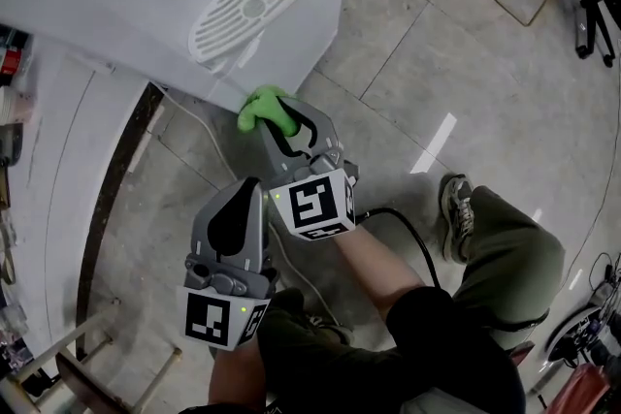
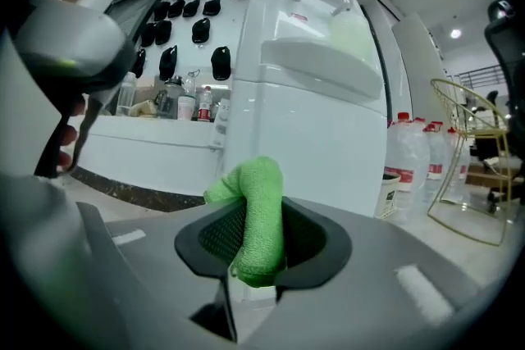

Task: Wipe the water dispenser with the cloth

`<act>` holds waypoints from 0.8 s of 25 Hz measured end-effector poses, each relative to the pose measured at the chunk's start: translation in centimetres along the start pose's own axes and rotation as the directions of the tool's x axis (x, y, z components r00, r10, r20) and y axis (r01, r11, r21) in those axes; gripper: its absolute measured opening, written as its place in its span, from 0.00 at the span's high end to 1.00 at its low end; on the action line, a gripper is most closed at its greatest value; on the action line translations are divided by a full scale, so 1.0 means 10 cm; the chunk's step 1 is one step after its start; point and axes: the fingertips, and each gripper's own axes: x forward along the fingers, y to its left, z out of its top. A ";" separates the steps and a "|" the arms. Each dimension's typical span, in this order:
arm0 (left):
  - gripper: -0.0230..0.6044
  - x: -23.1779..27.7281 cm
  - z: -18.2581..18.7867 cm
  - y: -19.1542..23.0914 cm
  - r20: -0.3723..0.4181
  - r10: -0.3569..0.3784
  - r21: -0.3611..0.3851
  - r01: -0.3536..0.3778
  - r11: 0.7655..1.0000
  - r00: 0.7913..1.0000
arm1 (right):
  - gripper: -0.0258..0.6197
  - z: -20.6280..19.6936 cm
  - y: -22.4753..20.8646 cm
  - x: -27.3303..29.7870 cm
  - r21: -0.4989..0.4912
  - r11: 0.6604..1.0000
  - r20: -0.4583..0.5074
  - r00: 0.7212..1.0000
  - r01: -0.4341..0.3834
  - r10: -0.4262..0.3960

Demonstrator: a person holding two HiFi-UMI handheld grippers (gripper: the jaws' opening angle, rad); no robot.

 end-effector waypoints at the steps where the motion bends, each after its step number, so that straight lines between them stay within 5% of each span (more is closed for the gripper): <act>1: 0.96 -0.01 0.02 0.01 0.006 0.004 -0.001 -0.004 1.000 1.000 | 0.78 -0.01 -0.08 0.03 -0.006 1.000 -0.004 1.000 0.011 -0.011; 14: 0.96 -0.12 0.18 -0.03 0.056 -0.010 -0.009 0.010 1.000 0.998 | 0.77 -0.17 -1.26 0.43 -0.163 0.980 -0.101 0.986 0.117 -0.135; 20: 0.96 -0.16 0.17 -0.01 0.055 -0.001 -0.012 0.002 1.000 0.998 | 0.78 -0.16 -1.98 0.60 -0.111 0.972 -0.156 0.962 0.208 -0.223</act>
